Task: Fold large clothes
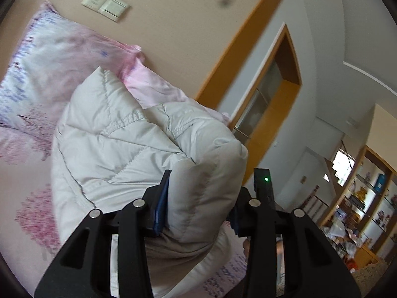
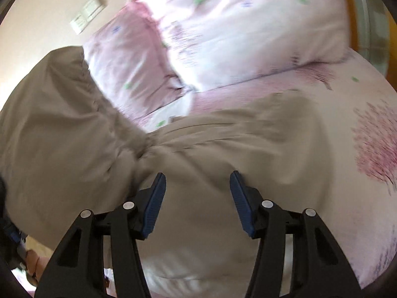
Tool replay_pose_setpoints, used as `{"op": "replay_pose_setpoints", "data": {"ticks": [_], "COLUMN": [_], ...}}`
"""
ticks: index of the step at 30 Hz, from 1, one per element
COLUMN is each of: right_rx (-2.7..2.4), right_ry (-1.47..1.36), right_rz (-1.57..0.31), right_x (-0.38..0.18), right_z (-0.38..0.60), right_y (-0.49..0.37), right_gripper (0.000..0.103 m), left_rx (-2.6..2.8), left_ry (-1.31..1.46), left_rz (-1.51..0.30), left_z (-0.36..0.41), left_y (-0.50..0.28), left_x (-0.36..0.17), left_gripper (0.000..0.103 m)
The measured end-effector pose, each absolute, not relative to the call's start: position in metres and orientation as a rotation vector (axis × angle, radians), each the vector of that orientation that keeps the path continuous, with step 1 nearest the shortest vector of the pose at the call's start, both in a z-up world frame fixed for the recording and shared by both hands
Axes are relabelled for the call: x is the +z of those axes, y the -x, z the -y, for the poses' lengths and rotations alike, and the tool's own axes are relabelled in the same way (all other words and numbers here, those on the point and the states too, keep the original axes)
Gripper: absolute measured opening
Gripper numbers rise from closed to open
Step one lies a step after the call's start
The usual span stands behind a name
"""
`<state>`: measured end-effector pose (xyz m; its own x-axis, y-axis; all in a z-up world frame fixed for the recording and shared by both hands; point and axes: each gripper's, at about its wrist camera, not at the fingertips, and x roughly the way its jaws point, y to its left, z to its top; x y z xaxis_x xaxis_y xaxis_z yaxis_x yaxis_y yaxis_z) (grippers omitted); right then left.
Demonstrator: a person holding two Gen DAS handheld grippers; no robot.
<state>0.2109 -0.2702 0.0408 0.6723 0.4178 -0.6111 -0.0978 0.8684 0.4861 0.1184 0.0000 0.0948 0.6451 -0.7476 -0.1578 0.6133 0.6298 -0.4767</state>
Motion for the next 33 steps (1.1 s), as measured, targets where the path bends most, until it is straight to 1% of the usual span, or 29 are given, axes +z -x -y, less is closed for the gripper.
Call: {"op": "replay_pose_setpoints", "data": {"ticks": [8,16,18,20,21,23,27,33], "right_rx": [0.177,0.088,0.11,0.177,0.218,0.333,0.511,0.597], "right_ry": [-0.486,-0.467,-0.452,-0.437,-0.435,-0.431,-0.415,-0.37], "right_rz": [-0.721,-0.604,-0.581,-0.561,-0.556,-0.565,-0.636,-0.79], "right_x": [0.036,0.064,0.074,0.086,0.09,0.097,0.102,0.086], "right_z": [0.321,0.368,0.37,0.369,0.368,0.361,0.343,0.318], "right_y": [-0.192,-0.175,-0.173,-0.171,-0.172,-0.176,-0.195,-0.237], "right_gripper": [0.056,0.056,0.056,0.058,0.062,0.064,0.065,0.065], "left_rx": [-0.949,-1.026,-1.032,-1.039,-1.043,-1.049,-1.05,-1.053], "left_ry": [0.308,0.215,0.187,0.178,0.173,0.169,0.133,0.085], "left_rz": [-0.466,-0.551,-0.556,-0.563,-0.571,-0.584,-0.597,-0.618], "left_z": [0.078,0.146,0.157,0.164,0.168,0.173,0.187,0.203], "left_y": [-0.135,-0.152,-0.155,-0.156,-0.158,-0.16,-0.16,-0.164], "left_x": [0.076,0.045,0.04,0.036,0.034,0.03,0.022,0.011], "left_gripper": [0.04,0.04,0.042,0.043,0.044,0.045,0.046,0.046]}}
